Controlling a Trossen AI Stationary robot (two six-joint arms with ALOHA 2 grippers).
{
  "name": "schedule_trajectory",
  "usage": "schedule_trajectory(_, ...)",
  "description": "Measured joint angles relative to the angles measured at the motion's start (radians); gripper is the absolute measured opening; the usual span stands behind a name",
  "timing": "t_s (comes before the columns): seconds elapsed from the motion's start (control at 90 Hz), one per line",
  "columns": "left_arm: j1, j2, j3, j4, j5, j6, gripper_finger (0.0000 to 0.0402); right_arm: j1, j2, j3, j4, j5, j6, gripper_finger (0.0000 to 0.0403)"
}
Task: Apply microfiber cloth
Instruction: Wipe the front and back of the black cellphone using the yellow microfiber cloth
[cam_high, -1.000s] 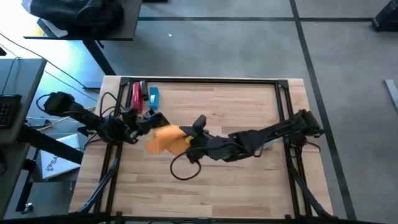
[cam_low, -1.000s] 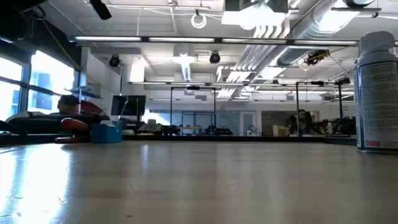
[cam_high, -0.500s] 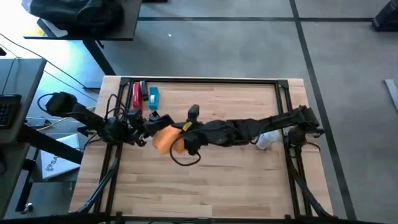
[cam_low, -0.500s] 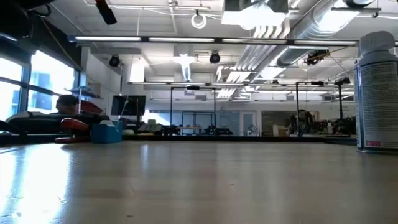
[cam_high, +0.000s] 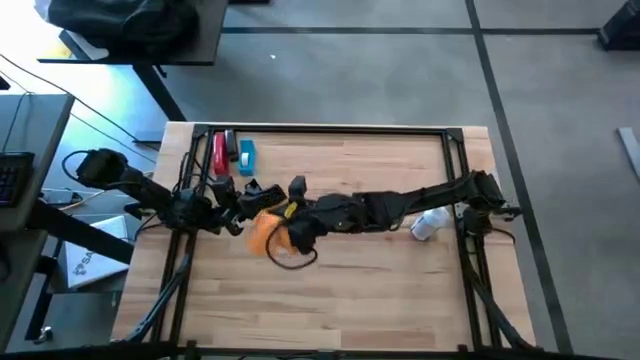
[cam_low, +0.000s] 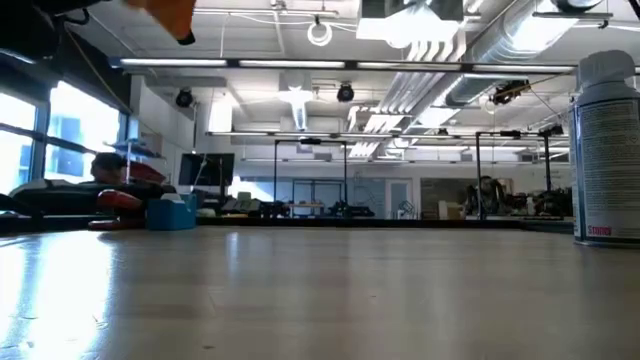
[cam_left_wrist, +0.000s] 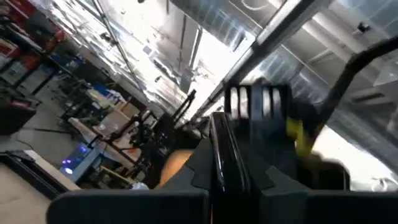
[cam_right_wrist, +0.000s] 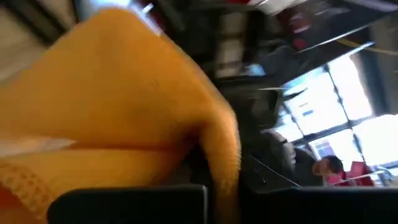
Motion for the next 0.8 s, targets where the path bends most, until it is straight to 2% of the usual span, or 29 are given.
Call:
schedule_trajectory(0.189, 0.0, -0.024, 0.0, 0.005, 0.023, 0.003, 0.0007, 0.042, -0.002, 0.001, -0.105, 0.07, -0.006, 0.0)
schedule_trajectory(0.444, -0.001, -0.094, 0.002, 0.032, 0.031, 0.042, 0.0007, 0.126, -0.003, -0.003, -0.292, 0.173, 0.098, 0.0)
schedule_trajectory(0.522, -0.004, -0.115, 0.006, 0.042, 0.045, 0.052, 0.0007, 0.158, -0.002, -0.002, -0.296, 0.201, 0.11, 0.0)
schedule_trajectory(0.633, -0.003, -0.104, 0.002, -0.002, 0.002, 0.074, 0.0007, 0.188, -0.016, 0.044, -0.28, 0.245, 0.1, 0.0)
schedule_trajectory(0.8, -0.004, -0.043, 0.003, -0.032, -0.068, 0.027, 0.0007, 0.187, -0.02, 0.129, -0.239, 0.245, -0.007, 0.0)
